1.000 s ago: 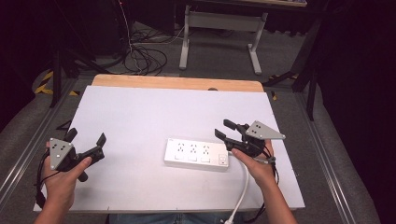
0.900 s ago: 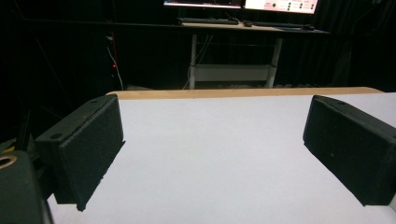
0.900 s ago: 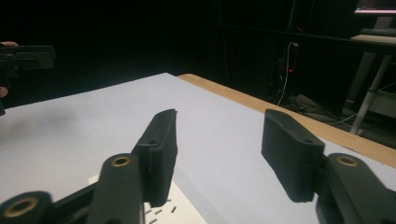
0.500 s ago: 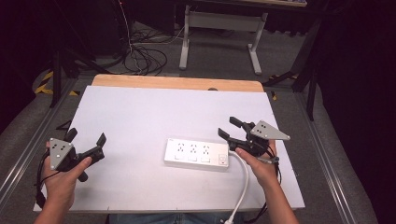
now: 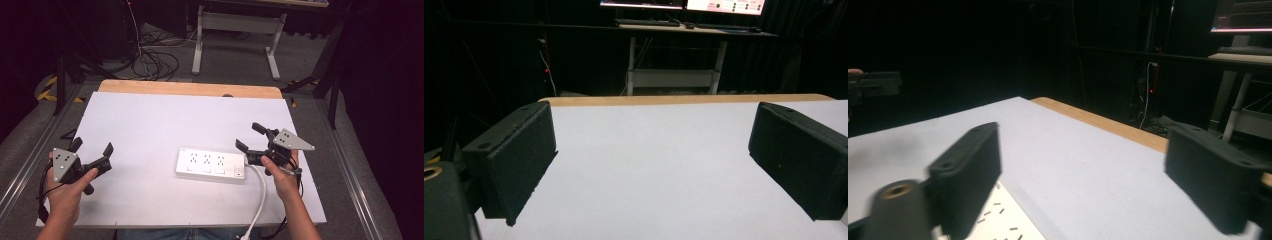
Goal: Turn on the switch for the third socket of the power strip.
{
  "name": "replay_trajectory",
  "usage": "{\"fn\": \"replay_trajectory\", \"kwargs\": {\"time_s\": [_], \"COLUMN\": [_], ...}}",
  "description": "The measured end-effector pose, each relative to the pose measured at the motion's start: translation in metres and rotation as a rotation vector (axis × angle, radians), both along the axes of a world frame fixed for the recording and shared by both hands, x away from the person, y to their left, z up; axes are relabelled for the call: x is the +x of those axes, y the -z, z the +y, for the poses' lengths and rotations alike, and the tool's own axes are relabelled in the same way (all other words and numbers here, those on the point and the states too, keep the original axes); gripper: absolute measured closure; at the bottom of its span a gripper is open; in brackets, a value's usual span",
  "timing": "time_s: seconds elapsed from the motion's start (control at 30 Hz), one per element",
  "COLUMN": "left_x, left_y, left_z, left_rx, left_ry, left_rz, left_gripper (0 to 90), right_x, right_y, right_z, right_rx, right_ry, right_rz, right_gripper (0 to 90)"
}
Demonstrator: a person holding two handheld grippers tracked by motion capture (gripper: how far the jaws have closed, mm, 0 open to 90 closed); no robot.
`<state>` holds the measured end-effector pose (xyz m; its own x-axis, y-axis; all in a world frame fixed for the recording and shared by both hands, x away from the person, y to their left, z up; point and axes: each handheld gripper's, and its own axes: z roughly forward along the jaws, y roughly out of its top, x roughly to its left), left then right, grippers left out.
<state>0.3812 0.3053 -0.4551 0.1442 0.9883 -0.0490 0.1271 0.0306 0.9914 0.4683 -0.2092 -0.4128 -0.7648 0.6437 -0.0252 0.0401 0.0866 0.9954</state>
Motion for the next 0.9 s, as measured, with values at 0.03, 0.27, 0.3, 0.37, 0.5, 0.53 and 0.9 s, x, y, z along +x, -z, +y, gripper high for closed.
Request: {"fn": "replay_trajectory", "kwargs": {"time_s": [0.03, 0.27, 0.3, 0.37, 0.5, 0.53, 0.9], "left_x": [0.0, -0.0002, -0.0002, -0.0002, -0.0001, -0.0001, 0.0005], "left_y": [0.0, -0.0001, -0.0001, -0.0001, -0.0002, -0.0002, -0.0001], "left_z": [0.0, 0.0003, 0.0003, 0.0002, 0.0004, 0.0004, 0.0], "left_rx": [0.0, -0.002, -0.001, -0.002, -0.003, -0.005, -0.004], "left_ry": [0.0, 0.001, 0.0, 0.001, -0.001, -0.001, 0.0], "left_rz": [0.0, 0.0, 0.0, 0.0, 0.0, 0.0, 0.0], "left_gripper": [5.4, 5.4, 5.3, 5.3, 4.9, 4.7, 4.6], "right_x": [-0.0002, -0.0005, -0.0006, -0.0007, -0.0006, -0.0007, -0.0003], "right_y": [0.0003, 0.0007, 0.0006, 0.0005, 0.0006, 0.0007, 0.0006], "right_z": [-0.0001, -0.0007, -0.001, -0.0015, -0.002, -0.002, -0.0028], "right_rx": [-0.001, 0.012, 0.015, 0.018, 0.018, 0.018, 0.026], "right_ry": [-0.004, 0.007, 0.007, 0.008, 0.005, 0.004, 0.0], "right_rz": [0.0, -0.004, -0.004, -0.005, -0.005, -0.006, -0.01], "right_gripper": [6.6, 2.0, 1.9, 1.8, 1.7, 1.7, 1.6]}}
